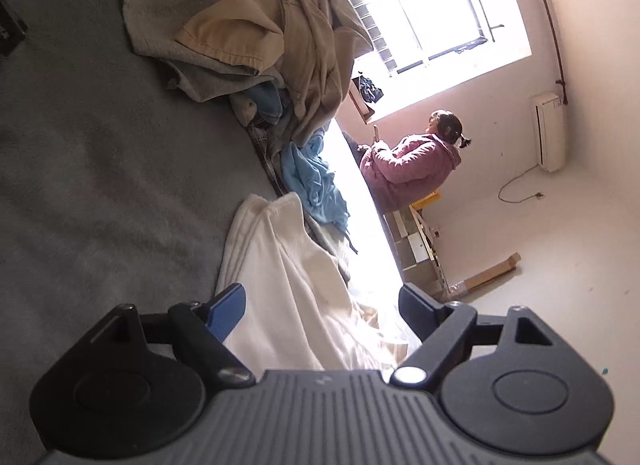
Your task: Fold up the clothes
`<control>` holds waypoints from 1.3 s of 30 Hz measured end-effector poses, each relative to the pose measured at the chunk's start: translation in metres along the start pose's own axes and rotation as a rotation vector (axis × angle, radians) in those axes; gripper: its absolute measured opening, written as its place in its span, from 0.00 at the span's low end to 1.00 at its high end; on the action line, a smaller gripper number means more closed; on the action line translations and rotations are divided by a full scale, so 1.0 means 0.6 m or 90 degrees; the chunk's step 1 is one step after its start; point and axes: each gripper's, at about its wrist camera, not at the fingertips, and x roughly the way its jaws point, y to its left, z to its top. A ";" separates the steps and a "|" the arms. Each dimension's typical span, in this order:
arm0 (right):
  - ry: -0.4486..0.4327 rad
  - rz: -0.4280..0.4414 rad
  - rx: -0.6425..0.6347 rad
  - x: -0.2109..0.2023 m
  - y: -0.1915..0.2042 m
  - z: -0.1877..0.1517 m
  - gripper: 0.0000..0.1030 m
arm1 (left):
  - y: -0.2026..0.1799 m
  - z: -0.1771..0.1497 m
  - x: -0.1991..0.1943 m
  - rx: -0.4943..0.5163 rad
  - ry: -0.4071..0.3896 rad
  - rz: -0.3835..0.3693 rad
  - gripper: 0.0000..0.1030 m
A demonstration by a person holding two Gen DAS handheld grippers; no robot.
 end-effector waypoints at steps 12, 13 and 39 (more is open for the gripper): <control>0.020 -0.170 0.329 -0.015 -0.230 -0.255 0.79 | 0.001 -0.164 0.023 -0.015 0.070 0.057 0.87; 0.015 -0.182 0.331 -0.001 -0.240 -0.258 0.79 | 0.008 -0.164 0.034 -0.028 0.062 0.075 0.87; -0.128 -0.225 0.233 0.054 -0.241 -0.217 0.04 | -0.021 -0.143 0.011 -0.091 -0.082 0.135 0.04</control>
